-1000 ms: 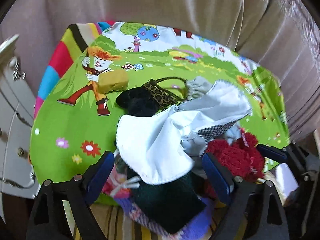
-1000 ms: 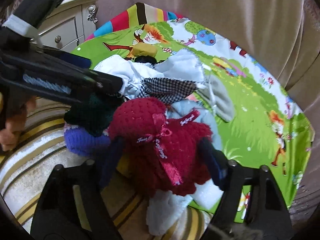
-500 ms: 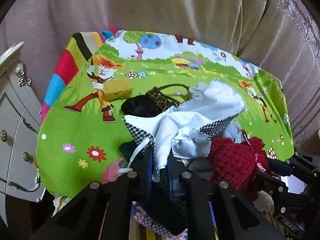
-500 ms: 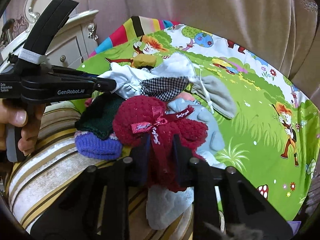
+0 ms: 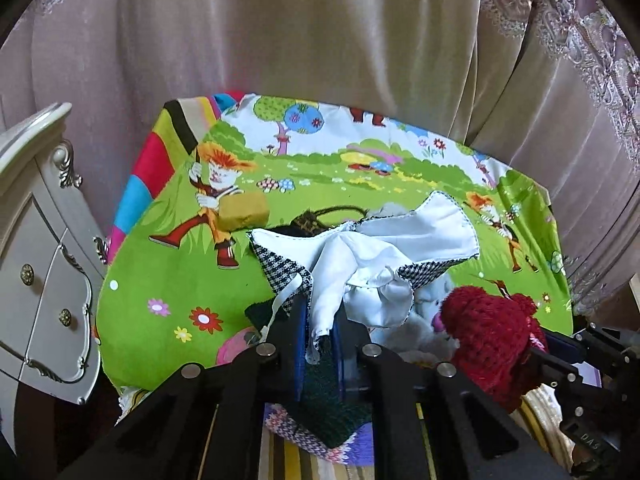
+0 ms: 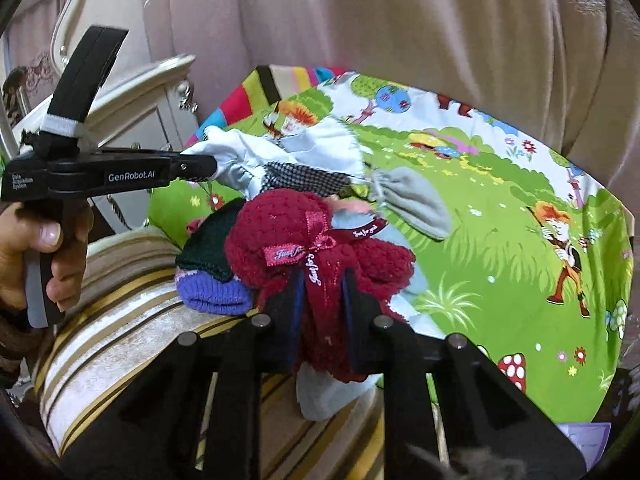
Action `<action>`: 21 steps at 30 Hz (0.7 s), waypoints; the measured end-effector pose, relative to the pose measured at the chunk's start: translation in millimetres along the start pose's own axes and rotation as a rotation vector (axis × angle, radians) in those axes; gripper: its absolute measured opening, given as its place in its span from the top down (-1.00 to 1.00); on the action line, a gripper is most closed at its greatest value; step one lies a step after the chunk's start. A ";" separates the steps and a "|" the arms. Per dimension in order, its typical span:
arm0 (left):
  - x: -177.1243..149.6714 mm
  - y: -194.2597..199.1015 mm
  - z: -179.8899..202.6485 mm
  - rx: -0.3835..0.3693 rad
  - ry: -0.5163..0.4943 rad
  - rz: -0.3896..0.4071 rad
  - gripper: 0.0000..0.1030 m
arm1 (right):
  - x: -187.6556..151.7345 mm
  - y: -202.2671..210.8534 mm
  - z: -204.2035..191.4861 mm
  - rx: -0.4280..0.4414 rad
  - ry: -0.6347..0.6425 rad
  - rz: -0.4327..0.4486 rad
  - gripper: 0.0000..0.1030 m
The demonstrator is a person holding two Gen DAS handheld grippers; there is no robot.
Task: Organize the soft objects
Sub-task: 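Grasp the red knitted plush with the right tool while the left tool grasps the white checkered-trim cloth, then carry the plush and cloth into the purple-rimmed white box and open both tools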
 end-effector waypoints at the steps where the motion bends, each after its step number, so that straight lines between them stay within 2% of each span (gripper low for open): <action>1: 2.3 3.6 2.4 -0.003 0.000 0.009 0.77 | 0.9 4.6 2.8 -0.004 -0.008 0.009 0.59; 12: 13.5 27.8 47.3 -0.045 -0.067 0.046 0.77 | -8.4 64.0 52.6 -0.078 -0.148 0.093 0.59; 17: 12.2 28.9 90.5 -0.094 -0.126 0.037 0.77 | -25.4 96.7 83.4 -0.141 -0.214 0.122 0.59; 21: 4.1 26.9 139.5 -0.150 -0.188 0.016 0.77 | -46.9 124.8 114.1 -0.201 -0.285 0.138 0.59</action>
Point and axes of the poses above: each gripper's, at about its wrist camera, not at the fingertips, and y roughly against the way its jaws point, z to its right, x to its top, the point moved 7 cm from there along -y, roughly the way its jaws point
